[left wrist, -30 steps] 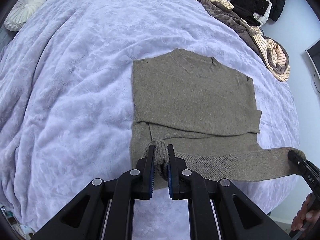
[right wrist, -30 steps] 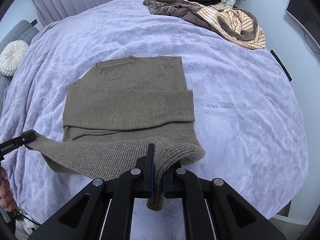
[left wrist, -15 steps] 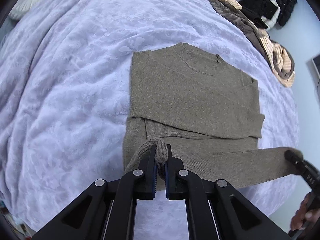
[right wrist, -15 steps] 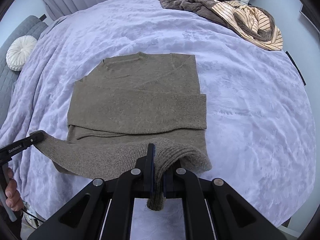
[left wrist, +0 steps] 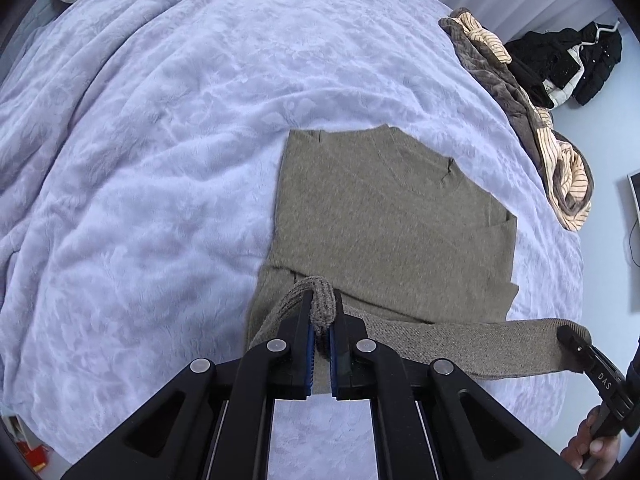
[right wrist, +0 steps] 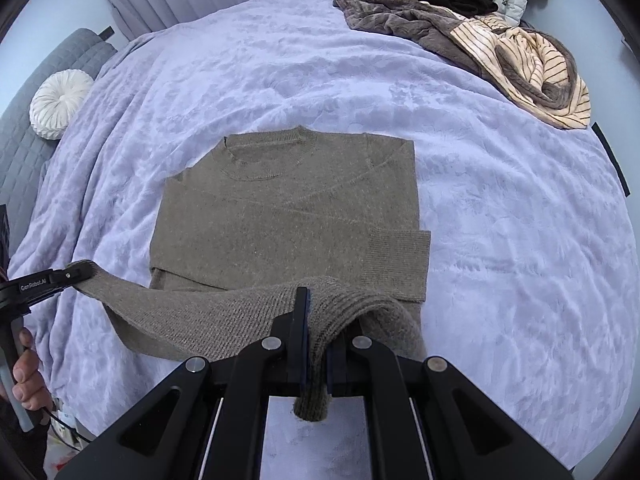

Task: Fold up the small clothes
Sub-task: 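Lift the hem with both grippers and fold it over toward the collar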

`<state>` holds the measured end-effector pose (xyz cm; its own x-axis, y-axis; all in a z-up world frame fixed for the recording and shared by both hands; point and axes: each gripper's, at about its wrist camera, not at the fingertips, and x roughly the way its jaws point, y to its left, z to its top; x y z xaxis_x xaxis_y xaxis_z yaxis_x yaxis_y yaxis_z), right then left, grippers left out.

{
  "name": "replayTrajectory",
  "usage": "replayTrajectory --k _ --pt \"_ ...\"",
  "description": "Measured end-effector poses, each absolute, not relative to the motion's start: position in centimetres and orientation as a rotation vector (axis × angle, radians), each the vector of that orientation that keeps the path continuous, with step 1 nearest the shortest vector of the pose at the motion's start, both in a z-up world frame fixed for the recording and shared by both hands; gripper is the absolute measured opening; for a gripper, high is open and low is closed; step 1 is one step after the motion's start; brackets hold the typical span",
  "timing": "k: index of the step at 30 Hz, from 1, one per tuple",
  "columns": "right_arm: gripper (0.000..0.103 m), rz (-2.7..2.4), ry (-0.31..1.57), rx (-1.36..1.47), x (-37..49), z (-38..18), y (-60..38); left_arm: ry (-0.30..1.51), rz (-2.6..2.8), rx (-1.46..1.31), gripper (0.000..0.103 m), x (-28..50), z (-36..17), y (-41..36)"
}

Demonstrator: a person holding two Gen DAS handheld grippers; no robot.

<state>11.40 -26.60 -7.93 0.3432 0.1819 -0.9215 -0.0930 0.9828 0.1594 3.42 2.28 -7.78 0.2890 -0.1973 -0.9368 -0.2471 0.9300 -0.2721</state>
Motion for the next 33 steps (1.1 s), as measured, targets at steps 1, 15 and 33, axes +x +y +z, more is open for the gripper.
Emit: replayTrajectory --k 1,15,33 --pt "0.006 0.18 1.207 0.085 11.8 -7.9 -26.6 1.285 0.037 -0.4 0.007 3.9 -7.6 2.2" --pt "0.006 0.16 1.216 0.117 16.7 -8.6 -27.6 1.273 0.054 -0.317 0.007 8.6 -6.4 0.4" --pt "0.006 0.114 1.26 0.145 20.0 -12.2 -29.0 1.335 0.071 -0.225 0.007 12.6 -9.5 -1.8"
